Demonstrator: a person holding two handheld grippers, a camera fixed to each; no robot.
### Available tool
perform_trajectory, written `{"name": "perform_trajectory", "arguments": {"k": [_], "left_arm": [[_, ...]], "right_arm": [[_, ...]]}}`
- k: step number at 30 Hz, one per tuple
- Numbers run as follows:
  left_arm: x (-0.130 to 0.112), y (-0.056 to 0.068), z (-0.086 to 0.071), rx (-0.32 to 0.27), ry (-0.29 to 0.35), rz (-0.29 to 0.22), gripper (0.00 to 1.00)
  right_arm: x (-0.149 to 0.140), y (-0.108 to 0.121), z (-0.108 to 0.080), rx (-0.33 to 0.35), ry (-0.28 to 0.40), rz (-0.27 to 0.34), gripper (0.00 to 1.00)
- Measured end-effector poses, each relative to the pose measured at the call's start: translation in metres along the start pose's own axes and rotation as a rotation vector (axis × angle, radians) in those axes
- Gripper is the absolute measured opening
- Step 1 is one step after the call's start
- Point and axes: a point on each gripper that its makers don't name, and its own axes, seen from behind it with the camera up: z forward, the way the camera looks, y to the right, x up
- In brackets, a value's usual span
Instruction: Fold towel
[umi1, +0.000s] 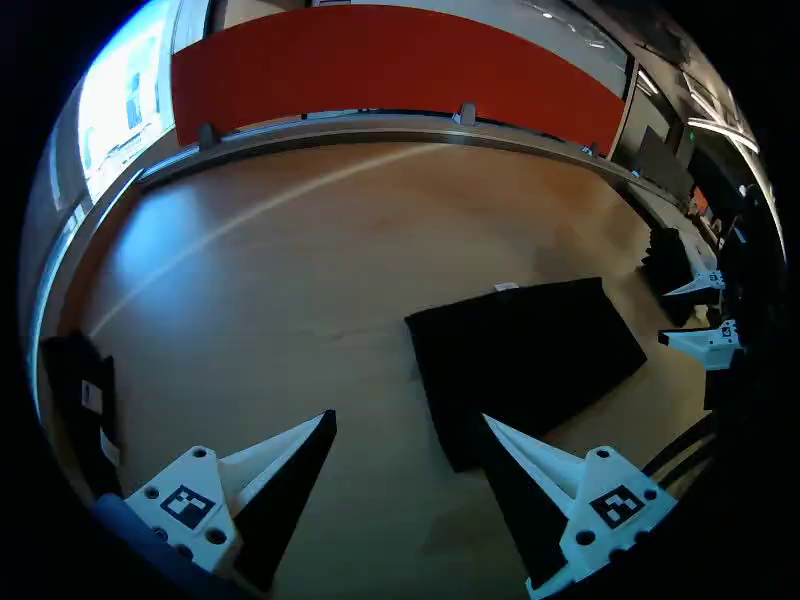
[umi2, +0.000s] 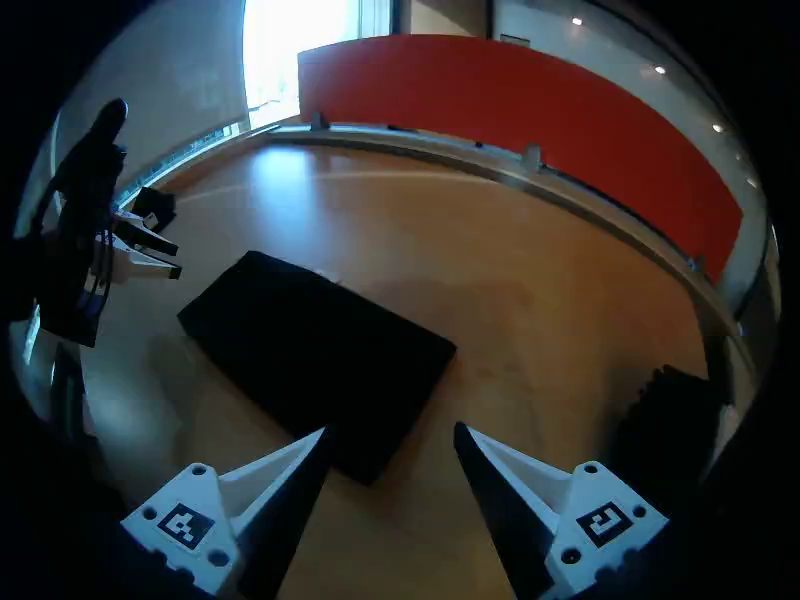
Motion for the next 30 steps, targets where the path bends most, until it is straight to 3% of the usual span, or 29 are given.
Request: {"name": "perform_trajectory", "arguments": {"k": [8, 18, 25, 30], "left_arm": [[-0.018, -0.001, -0.016, 0.022, 0.003, -0.032, 0.98], [-0.036, -0.009, -0.043, 0.061, 0.016, -0.064, 0.97], [-0.053, -0.018, -0.06, 0.088, 0.014, -0.103, 0.97], [-0.063, -0.02, -0.067, 0.097, 0.013, -0.121, 0.98]], "right_arm": [[-0.009, -0.008, -0.005, 0.024, -0.003, -0.023, 0.9], [-0.028, -0.014, 0.007, 0.072, -0.051, -0.093, 0.85], [-0.043, -0.017, 0.018, 0.096, -0.099, -0.123, 0.73], [-0.047, -0.018, 0.023, 0.11, -0.121, -0.121, 0.54]]}}
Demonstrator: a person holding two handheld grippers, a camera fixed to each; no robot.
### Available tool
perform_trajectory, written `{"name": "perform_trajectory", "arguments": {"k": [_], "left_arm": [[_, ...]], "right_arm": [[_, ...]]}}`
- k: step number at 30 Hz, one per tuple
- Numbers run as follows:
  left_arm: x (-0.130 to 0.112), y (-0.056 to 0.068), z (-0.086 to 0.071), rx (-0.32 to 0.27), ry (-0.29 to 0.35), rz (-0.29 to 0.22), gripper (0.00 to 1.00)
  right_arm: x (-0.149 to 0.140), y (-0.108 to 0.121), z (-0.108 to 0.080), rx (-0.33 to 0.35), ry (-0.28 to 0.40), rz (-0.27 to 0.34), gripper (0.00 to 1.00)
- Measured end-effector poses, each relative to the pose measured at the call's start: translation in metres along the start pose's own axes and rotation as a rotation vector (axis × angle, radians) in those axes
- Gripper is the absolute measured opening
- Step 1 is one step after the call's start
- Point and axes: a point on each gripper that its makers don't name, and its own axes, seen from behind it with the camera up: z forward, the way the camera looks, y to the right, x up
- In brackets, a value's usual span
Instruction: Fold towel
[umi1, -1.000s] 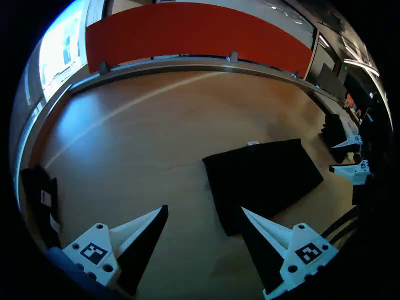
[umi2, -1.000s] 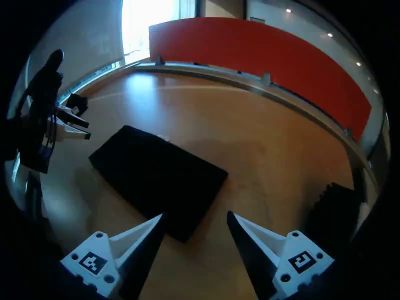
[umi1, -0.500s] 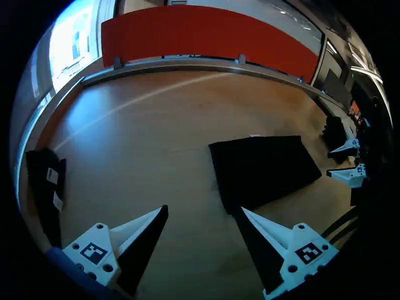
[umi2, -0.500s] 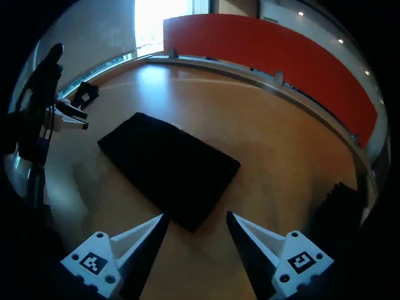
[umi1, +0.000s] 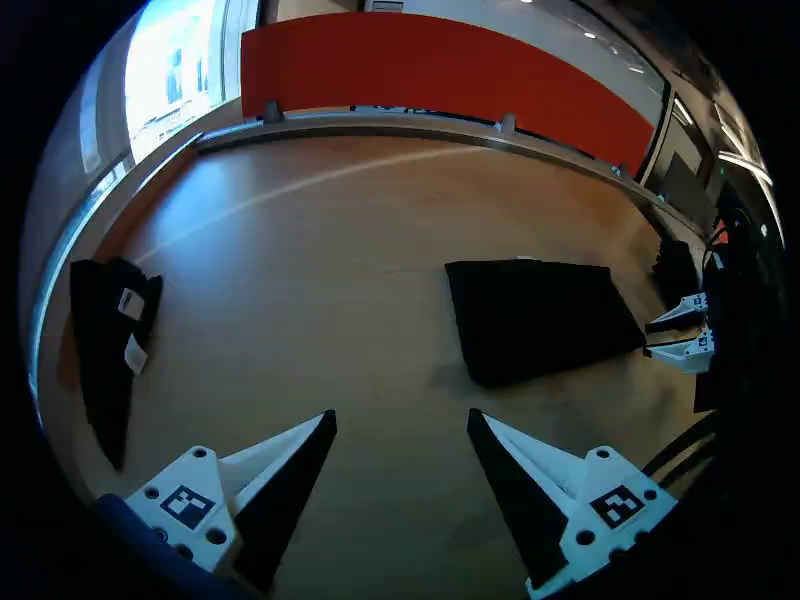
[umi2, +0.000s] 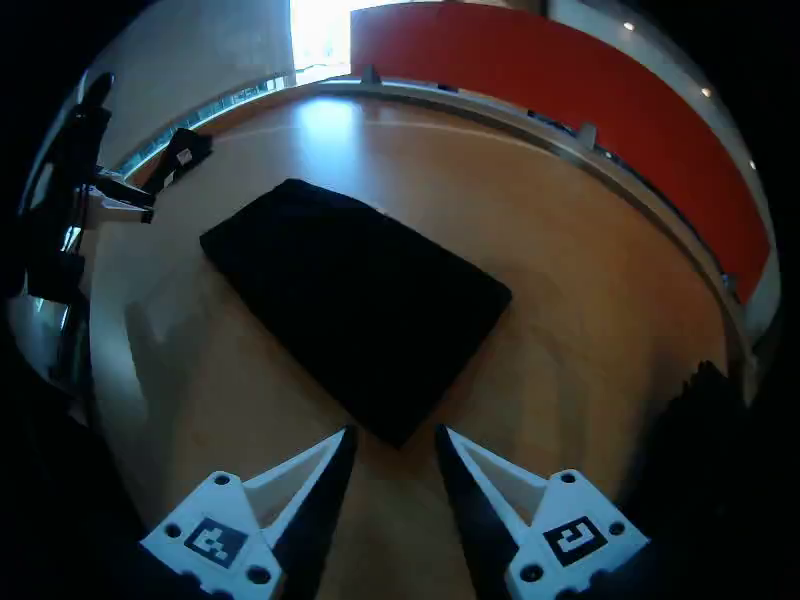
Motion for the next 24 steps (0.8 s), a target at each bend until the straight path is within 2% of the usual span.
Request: {"name": "perform_trajectory", "arguments": {"k": [5, 9, 19, 21, 24], "left_arm": [[-0.004, -0.001, -0.005, 0.004, 0.001, -0.002, 0.98], [-0.006, -0.001, -0.006, 0.006, 0.001, -0.007, 0.97], [-0.008, -0.001, -0.008, 0.006, -0.001, -0.014, 0.97], [-0.008, -0.001, -0.009, 0.007, -0.002, -0.014, 0.97], [-0.008, -0.002, -0.01, 0.007, -0.001, -0.013, 0.98]], "right_arm": [[-0.002, 0.0, 0.002, 0.019, -0.018, -0.006, 0.36], [-0.004, 0.001, 0.003, 0.022, -0.024, -0.013, 0.31], [-0.011, 0.003, 0.006, 0.016, -0.037, -0.019, 0.29], [-0.011, 0.003, 0.006, 0.016, -0.035, -0.021, 0.2], [-0.01, 0.003, 0.006, 0.012, -0.03, -0.029, 0.11]]}}
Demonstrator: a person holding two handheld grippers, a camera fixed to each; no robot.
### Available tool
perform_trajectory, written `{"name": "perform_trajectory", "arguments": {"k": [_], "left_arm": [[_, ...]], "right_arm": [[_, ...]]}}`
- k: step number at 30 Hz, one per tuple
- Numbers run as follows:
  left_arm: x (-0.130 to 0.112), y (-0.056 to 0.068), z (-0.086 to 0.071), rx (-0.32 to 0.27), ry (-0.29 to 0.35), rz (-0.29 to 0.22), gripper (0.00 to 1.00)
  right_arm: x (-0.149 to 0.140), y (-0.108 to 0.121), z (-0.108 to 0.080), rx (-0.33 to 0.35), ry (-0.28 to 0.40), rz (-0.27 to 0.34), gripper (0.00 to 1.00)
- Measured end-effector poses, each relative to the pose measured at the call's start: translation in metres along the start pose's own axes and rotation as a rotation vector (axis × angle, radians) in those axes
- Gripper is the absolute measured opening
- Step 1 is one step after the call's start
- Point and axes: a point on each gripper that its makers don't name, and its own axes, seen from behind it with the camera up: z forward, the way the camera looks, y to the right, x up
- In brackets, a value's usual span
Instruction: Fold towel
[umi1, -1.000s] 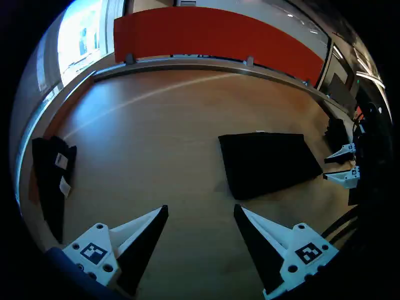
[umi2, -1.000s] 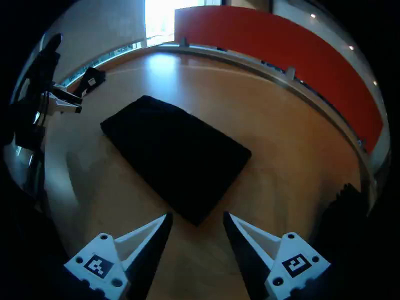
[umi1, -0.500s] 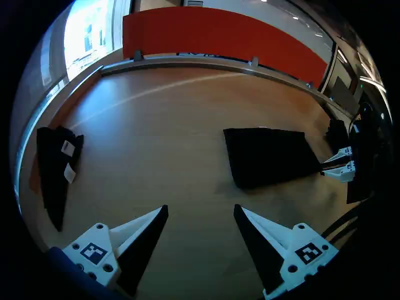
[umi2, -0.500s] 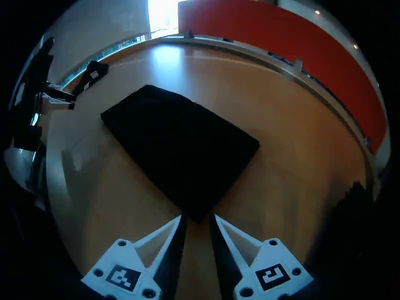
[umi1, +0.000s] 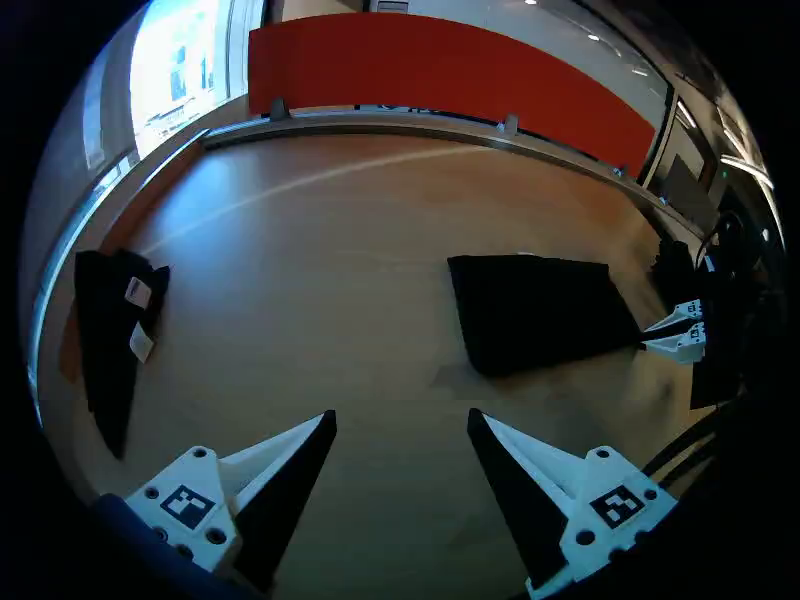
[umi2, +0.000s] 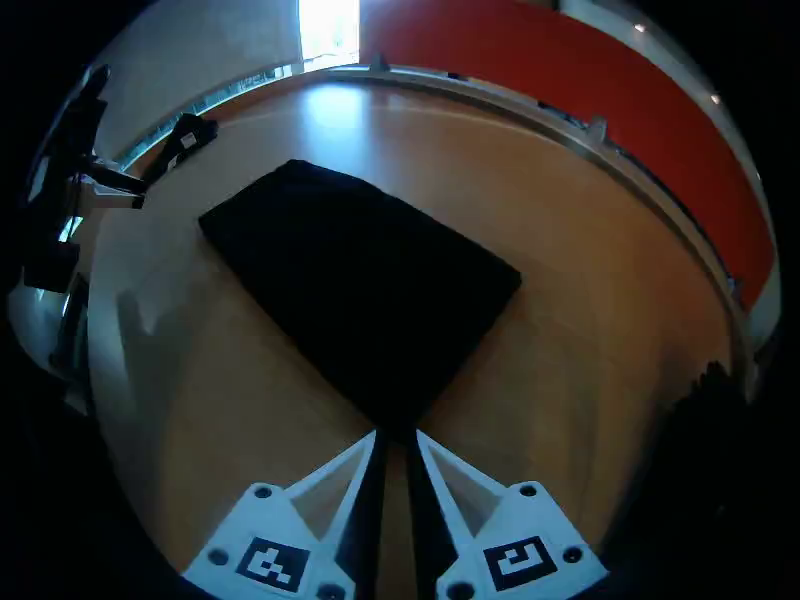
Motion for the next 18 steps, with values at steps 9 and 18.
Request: {"name": "perform_trajectory", "arguments": {"k": [9, 18], "left_arm": [[-0.001, -0.001, -0.003, -0.002, 0.0, -0.004, 0.97], [0.001, -0.004, -0.008, -0.005, 0.006, -0.022, 0.97]], "right_arm": [[0.018, -0.002, -0.008, -0.004, 0.046, -0.016, 0.06], [0.079, -0.002, -0.035, -0.016, 0.148, -0.064, 0.05]]}}
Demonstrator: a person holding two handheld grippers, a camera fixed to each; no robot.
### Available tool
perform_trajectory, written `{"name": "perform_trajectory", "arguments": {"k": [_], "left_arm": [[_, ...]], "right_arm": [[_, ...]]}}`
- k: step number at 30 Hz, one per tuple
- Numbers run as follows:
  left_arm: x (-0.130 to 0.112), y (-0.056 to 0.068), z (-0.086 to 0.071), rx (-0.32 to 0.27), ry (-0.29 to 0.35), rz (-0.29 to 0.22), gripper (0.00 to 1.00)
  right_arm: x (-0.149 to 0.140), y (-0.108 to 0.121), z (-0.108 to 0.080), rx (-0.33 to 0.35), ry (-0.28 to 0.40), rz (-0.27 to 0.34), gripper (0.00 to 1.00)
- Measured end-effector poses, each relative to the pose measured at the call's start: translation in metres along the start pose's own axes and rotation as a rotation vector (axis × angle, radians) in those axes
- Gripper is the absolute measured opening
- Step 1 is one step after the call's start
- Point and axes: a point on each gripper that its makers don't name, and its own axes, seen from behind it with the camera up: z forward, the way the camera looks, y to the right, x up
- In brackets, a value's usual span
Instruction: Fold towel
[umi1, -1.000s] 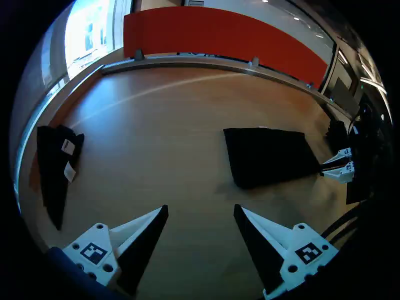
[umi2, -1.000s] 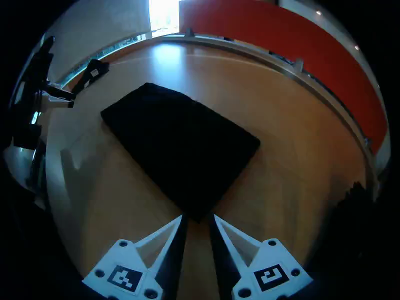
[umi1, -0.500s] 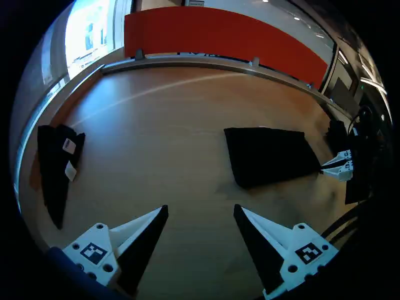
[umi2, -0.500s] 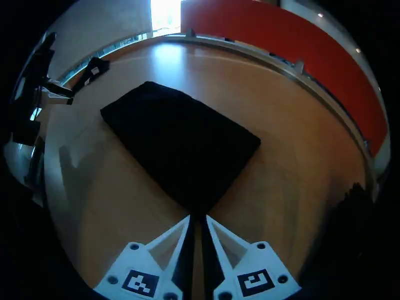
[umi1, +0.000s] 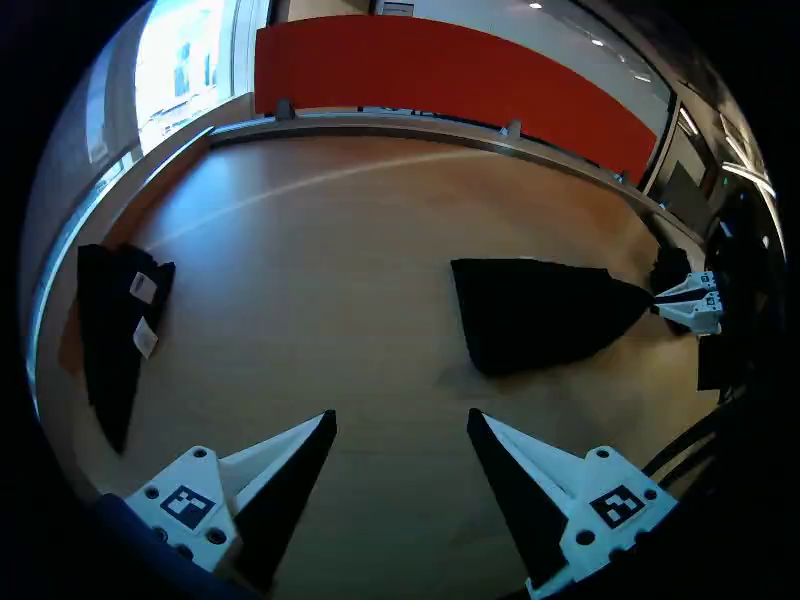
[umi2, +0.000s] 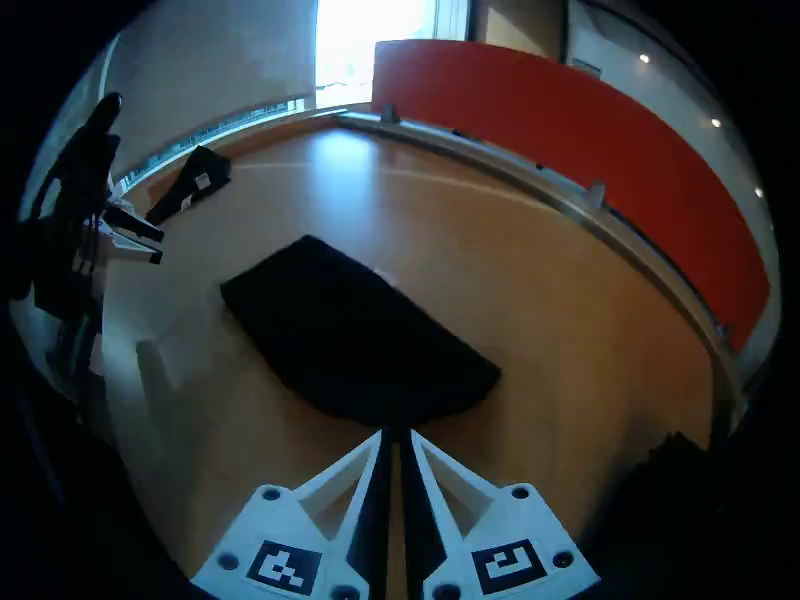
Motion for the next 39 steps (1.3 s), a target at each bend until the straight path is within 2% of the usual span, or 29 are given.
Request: {"name": "perform_trajectory", "arguments": {"k": [11, 23, 32, 39], "left_arm": [[0.0, -0.006, -0.01, 0.002, 0.01, -0.038, 0.97], [0.003, -0.015, -0.026, 0.006, 0.031, -0.052, 0.98], [0.01, -0.023, -0.048, 0.026, 0.063, -0.06, 0.97], [0.012, -0.03, -0.064, 0.048, 0.088, -0.067, 0.97]], "right_arm": [[0.086, -0.01, -0.008, 0.018, 0.086, -0.117, 0.05], [0.116, -0.038, 0.005, 0.067, 0.085, -0.2, 0.05], [0.145, -0.084, 0.032, 0.148, 0.097, -0.256, 0.05], [0.153, -0.13, 0.066, 0.217, 0.083, -0.264, 0.05]]}}
